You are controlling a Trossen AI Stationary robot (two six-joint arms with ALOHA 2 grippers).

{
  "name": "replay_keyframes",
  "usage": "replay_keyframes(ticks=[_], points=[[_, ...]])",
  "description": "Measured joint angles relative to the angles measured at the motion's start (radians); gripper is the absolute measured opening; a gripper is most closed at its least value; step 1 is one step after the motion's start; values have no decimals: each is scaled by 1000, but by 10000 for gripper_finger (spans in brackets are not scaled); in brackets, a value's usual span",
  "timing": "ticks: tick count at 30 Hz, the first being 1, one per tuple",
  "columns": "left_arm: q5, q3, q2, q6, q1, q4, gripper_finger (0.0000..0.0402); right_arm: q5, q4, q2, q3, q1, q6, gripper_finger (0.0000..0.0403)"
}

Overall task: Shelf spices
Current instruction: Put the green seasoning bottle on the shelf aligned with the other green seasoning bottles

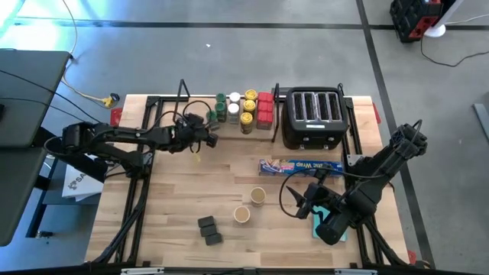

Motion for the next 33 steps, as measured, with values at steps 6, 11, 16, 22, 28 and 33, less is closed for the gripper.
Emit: replay_keyframes(ticks=[6,11,16,22,28,33], points=[[-37,-1,0,21,32,-4,85,-4,0,0,0,0,0,296],[-23,-1,0,22,29,-1,85,-4,0,0,0,0,0,296],[34,4,-5,47,29,24,85,-4,0,0,0,0,0,296],[113,104,-33,85,28,-86,85,-3,-4,0,0,0,0,296],[173,319,-39,154,28,-358,85,-1,-4,0,0,-1,0,296],[231,541,18,337,51,-564,85,2,-5,0,0,-6,0,296]])
